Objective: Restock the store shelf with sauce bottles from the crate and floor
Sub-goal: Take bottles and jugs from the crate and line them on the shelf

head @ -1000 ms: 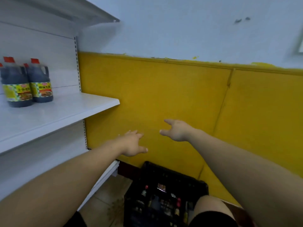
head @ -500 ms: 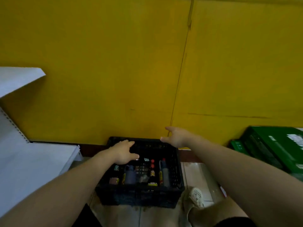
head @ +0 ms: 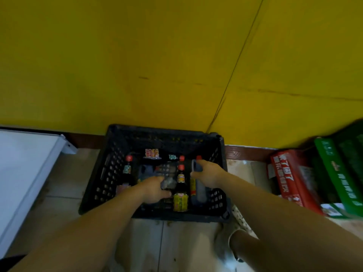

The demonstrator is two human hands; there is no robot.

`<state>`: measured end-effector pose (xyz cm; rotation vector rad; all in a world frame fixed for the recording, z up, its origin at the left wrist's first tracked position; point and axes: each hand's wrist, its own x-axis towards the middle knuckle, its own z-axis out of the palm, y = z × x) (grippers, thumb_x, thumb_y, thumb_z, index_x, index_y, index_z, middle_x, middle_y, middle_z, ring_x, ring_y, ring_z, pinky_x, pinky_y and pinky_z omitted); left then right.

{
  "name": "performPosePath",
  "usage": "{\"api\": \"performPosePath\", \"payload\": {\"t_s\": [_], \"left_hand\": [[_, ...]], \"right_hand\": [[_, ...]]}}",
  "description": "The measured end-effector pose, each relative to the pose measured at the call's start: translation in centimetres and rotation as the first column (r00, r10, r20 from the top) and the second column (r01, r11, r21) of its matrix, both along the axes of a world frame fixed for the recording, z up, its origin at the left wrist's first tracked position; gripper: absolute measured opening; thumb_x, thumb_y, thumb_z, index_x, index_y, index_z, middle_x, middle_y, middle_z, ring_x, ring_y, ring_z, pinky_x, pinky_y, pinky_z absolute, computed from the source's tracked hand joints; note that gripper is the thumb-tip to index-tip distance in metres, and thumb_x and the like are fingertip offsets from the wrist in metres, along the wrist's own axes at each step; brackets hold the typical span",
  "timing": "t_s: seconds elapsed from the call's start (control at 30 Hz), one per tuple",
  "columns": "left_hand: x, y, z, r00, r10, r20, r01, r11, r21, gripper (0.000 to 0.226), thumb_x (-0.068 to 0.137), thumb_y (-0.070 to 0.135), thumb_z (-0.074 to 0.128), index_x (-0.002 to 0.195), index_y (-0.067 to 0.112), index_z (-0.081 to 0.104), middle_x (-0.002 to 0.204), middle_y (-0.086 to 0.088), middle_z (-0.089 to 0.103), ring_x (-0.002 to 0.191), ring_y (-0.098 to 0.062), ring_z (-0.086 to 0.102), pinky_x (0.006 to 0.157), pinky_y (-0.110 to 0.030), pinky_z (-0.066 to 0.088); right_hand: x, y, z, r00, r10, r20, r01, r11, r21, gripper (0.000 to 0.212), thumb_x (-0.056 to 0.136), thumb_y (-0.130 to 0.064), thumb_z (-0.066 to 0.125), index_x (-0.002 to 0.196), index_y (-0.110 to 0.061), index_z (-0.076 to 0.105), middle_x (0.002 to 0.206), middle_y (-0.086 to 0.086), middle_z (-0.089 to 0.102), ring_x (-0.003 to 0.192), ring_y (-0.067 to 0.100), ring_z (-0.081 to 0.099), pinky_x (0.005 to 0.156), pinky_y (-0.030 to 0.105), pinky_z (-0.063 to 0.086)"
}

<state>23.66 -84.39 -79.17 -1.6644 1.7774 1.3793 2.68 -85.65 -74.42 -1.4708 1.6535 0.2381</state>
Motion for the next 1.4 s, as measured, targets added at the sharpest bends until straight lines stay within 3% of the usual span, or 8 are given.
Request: {"api": "performPosePath", "payload": {"t_s": [0.23, 0.33, 0.47, 0.6, 0.67, 0.83, 1.1, 1.4], "left_hand": [[-2.4, -3.1, -9.1, 0.992, 0.115, -0.044, -0.106, 0.98, 0.169, 0.071, 0.093, 0.032, 0.059, 0.15, 0.012, 0.02, 0.152, -0.007, 0.032, 0.129, -0.029, 0.044, 0.1, -0.03, 0.04], [-2.9, -3.4, -13.0, 0.989, 0.124, -0.082, -0.101, 0.965, 0.24, 0.059, 0.091, 0.024, 0.063, 0.143, 0.015, 0.036, 0.141, -0.008, 0.048, 0.12, -0.026, 0.05, 0.09, -0.026, 0.041], [-3.2, -3.6, -16.1, 0.983, 0.159, -0.09, -0.121, 0.935, 0.334, 0.069, 0.089, 0.032, 0.065, 0.147, 0.014, 0.031, 0.146, -0.005, 0.04, 0.129, -0.026, 0.044, 0.095, -0.025, 0.037], [-3.7, -2.8, -18.7, 0.978, 0.177, -0.108, -0.134, 0.936, 0.324, 0.096, 0.074, 0.064, 0.065, 0.149, 0.015, 0.029, 0.152, -0.004, 0.034, 0.133, -0.024, 0.04, 0.111, -0.034, 0.034], [-4.2, -2.5, -18.8, 0.962, 0.242, -0.128, -0.199, 0.938, 0.283, 0.076, 0.084, 0.045, 0.066, 0.147, 0.015, 0.034, 0.15, -0.005, 0.038, 0.133, -0.024, 0.041, 0.112, -0.035, 0.032], [-4.9, -2.2, -19.1, 0.92, 0.361, -0.151, -0.312, 0.909, 0.276, 0.06, 0.089, 0.022, 0.066, 0.142, 0.011, 0.04, 0.144, -0.006, 0.046, 0.13, -0.025, 0.044, 0.109, -0.031, 0.034], [-3.9, -3.0, -17.1, 0.817, 0.478, -0.324, -0.447, 0.878, 0.17, 0.068, 0.058, 0.038, 0.078, 0.12, 0.016, 0.06, 0.118, -0.001, 0.066, 0.112, -0.021, 0.059, 0.101, -0.044, 0.045], [-0.6, -2.7, 2.0, 0.71, 0.468, -0.526, -0.504, 0.86, 0.085, 0.086, 0.073, 0.005, 0.08, 0.139, 0.035, 0.032, 0.134, 0.0, 0.045, 0.115, -0.017, 0.05, 0.088, -0.033, 0.053]], "right_hand": [[1.2, -5.1, -10.8, 0.998, -0.065, 0.027, 0.06, 0.986, 0.153, 0.066, 0.101, -0.027, 0.05, 0.153, -0.006, 0.015, 0.114, 0.02, 0.06, 0.075, 0.023, 0.057, 0.069, 0.037, 0.047], [2.1, -6.4, -15.0, 0.993, -0.104, 0.057, 0.093, 0.983, 0.158, 0.062, 0.098, -0.026, 0.056, 0.149, -0.006, 0.027, 0.121, 0.02, 0.062, 0.097, 0.033, 0.063, 0.084, 0.045, 0.053], [3.4, -7.7, -18.7, 0.989, -0.109, 0.102, 0.093, 0.985, 0.146, 0.056, 0.097, -0.02, 0.056, 0.145, -0.009, 0.029, 0.086, 0.003, 0.055, 0.066, 0.02, 0.053, 0.057, 0.031, 0.044], [4.2, -7.9, -21.2, 0.98, -0.14, 0.145, 0.108, 0.972, 0.209, 0.079, 0.097, -0.021, 0.056, 0.155, -0.016, 0.004, 0.137, 0.017, 0.05, 0.105, 0.035, 0.058, 0.077, 0.032, 0.045], [4.4, -7.6, -22.1, 0.971, -0.191, 0.143, 0.157, 0.963, 0.218, 0.08, 0.095, -0.02, 0.058, 0.155, -0.019, 0.005, 0.137, 0.021, 0.051, 0.115, 0.038, 0.056, 0.078, 0.032, 0.044], [4.4, -7.0, -22.3, 0.944, -0.298, 0.144, 0.275, 0.948, 0.158, 0.066, 0.093, -0.018, 0.06, 0.146, -0.025, 0.02, 0.113, 0.019, 0.06, 0.089, 0.032, 0.06, 0.066, 0.033, 0.048], [4.0, -6.4, -16.6, 0.935, -0.31, 0.17, 0.343, 0.914, -0.218, 0.048, 0.098, -0.022, 0.051, 0.138, -0.028, 0.026, 0.104, 0.016, 0.059, 0.083, 0.038, 0.061, 0.06, 0.035, 0.04], [4.2, -5.7, 1.8, 0.859, -0.293, 0.419, 0.483, 0.733, -0.478, 0.049, 0.099, -0.027, 0.052, 0.142, -0.031, 0.032, 0.106, 0.003, 0.055, 0.085, 0.025, 0.058, 0.064, 0.031, 0.045]]}}
